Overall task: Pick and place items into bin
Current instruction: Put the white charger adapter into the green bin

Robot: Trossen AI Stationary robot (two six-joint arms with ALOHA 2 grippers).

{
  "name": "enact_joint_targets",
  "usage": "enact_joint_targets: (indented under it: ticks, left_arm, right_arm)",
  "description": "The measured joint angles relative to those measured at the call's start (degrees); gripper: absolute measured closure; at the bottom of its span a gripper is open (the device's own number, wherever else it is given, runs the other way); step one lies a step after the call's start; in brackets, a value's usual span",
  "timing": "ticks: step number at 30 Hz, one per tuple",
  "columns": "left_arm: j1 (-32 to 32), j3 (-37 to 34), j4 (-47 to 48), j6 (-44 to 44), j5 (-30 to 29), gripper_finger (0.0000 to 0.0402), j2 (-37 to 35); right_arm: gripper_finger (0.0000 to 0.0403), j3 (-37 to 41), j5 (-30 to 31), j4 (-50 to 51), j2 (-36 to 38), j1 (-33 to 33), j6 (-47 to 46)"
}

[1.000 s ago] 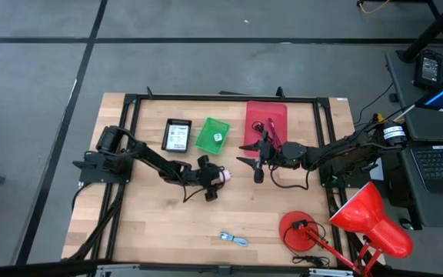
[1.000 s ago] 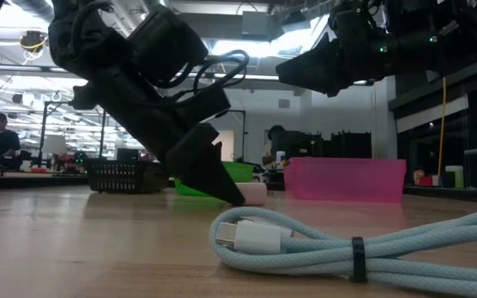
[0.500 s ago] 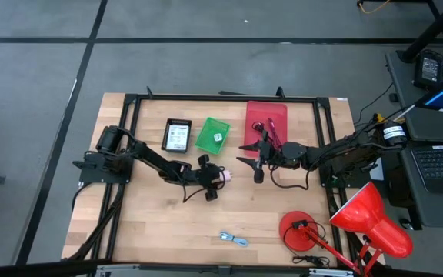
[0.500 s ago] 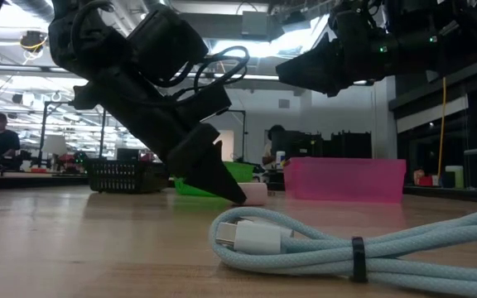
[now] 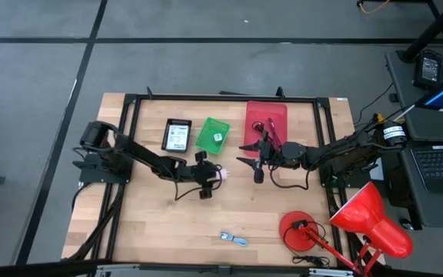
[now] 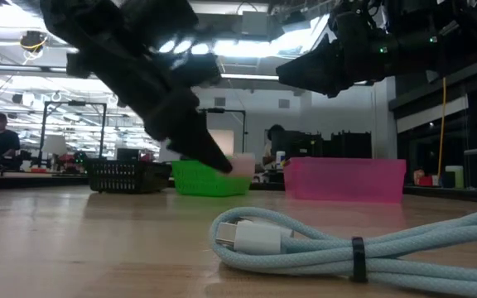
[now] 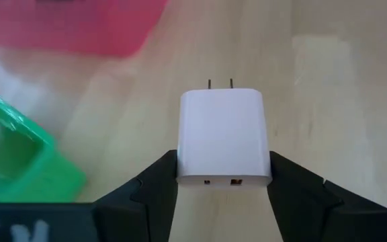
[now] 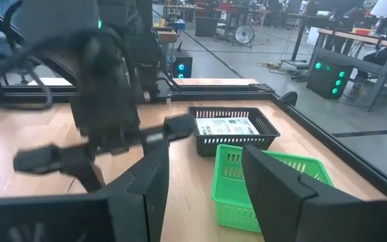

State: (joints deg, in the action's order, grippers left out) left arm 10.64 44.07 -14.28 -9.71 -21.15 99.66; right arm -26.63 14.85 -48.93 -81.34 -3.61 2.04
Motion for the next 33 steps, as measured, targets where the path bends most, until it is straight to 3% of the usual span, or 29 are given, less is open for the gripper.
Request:
enact_joint_targets:
  ticks: [8, 14, 23, 33]
  left_arm:
    - [1.25, -7.22, -2.39, 2.45, -3.65, 0.0214, -11.34]
    - [2.18, -15.9, -16.63, 4.26, -3.61, 0.0214, -18.14]
    - [1.1, -26.99, -41.92, 6.59, -0.71, 0.0214, -19.1]
    - [0.97, -29.81, -52.11, 9.92, 1.7, 0.0214, -19.1]
  right_arm:
    - [0.0234, 0.0, 0.0, 0.29, 0.0, 0.02, 0.0]
    - [0.0234, 0.0, -0.01, 0.22, 0.0, 0.01, 0.22]
    - [0.0234, 0.0, 0.0, -0.03, 0.0, 0.02, 0.22]
    - [0.0234, 0.0, -0.01, -0.09, 0.0, 0.02, 0.22]
